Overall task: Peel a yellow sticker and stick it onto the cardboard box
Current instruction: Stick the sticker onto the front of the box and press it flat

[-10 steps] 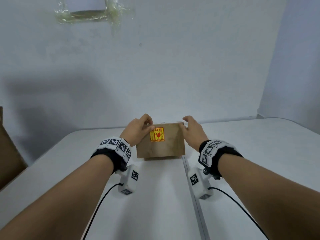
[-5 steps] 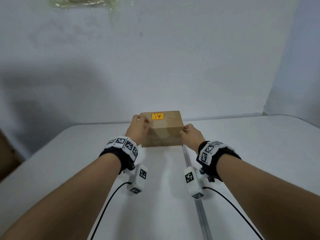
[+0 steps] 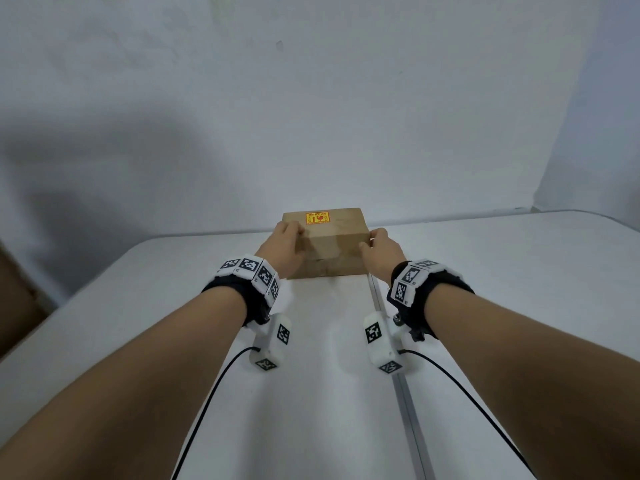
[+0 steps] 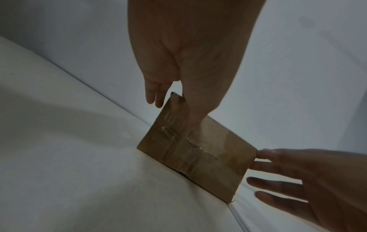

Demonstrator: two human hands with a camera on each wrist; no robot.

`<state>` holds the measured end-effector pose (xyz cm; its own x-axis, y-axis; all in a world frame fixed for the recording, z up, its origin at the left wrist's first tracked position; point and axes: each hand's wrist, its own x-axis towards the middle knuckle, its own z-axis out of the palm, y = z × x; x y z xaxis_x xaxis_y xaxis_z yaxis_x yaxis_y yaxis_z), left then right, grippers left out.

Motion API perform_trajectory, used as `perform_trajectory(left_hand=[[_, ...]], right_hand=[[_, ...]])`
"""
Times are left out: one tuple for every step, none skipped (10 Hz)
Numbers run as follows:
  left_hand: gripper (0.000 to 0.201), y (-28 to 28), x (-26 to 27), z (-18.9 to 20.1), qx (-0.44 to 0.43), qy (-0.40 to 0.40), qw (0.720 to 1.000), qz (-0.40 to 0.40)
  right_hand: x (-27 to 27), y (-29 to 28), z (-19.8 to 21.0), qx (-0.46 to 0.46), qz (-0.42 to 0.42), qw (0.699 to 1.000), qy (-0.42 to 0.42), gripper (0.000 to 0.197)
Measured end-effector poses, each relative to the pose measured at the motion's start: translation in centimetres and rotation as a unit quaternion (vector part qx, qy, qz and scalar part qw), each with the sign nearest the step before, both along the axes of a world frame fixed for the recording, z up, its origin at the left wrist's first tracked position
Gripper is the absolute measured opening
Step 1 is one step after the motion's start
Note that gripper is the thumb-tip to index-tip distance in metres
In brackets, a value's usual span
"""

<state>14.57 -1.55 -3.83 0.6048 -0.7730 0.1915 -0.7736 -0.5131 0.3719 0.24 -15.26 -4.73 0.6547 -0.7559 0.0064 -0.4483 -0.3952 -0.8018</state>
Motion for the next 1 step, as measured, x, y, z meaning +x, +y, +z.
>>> perform_trajectory(left_hand=[[0.054,0.06,-0.04,0.49,-0.002,0.009,1.000,-0.006]], right_hand=[[-0.15,-0.04,0.32,-0.023,-0.027,0.999,-0.026,0.041]])
